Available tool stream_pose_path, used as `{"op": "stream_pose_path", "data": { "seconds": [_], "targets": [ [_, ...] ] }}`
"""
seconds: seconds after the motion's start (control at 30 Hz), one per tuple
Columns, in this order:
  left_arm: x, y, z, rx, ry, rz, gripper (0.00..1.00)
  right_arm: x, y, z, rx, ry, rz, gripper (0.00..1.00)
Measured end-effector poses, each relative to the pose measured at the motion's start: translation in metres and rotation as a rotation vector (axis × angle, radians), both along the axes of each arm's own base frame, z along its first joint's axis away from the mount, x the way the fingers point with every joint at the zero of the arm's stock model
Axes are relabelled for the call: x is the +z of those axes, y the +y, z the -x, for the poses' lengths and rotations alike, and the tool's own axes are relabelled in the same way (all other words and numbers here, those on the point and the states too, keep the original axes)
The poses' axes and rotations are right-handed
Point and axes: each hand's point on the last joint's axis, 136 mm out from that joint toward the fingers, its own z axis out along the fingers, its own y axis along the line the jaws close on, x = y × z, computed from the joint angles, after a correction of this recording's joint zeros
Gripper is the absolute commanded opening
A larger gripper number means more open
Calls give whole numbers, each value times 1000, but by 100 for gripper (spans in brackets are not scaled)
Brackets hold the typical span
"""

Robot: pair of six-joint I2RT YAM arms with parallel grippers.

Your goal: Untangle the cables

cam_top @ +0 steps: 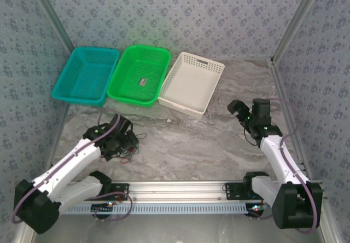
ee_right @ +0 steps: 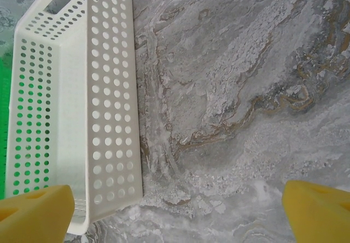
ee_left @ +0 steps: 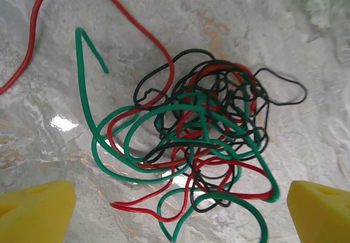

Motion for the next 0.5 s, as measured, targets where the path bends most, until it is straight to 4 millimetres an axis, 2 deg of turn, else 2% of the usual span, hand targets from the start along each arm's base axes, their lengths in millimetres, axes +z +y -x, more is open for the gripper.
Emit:
{"op": "stream_pose_path", "data": {
  "seconds": [0.17,0.5],
  "targets": [
    [-3,-8,-3,2,-14,-10,100,-5,4,4,16,22,20,100],
    [-28,-5,-6,32,15,-55,98,-4,15,8,65,29,108,100]
  ]
}}
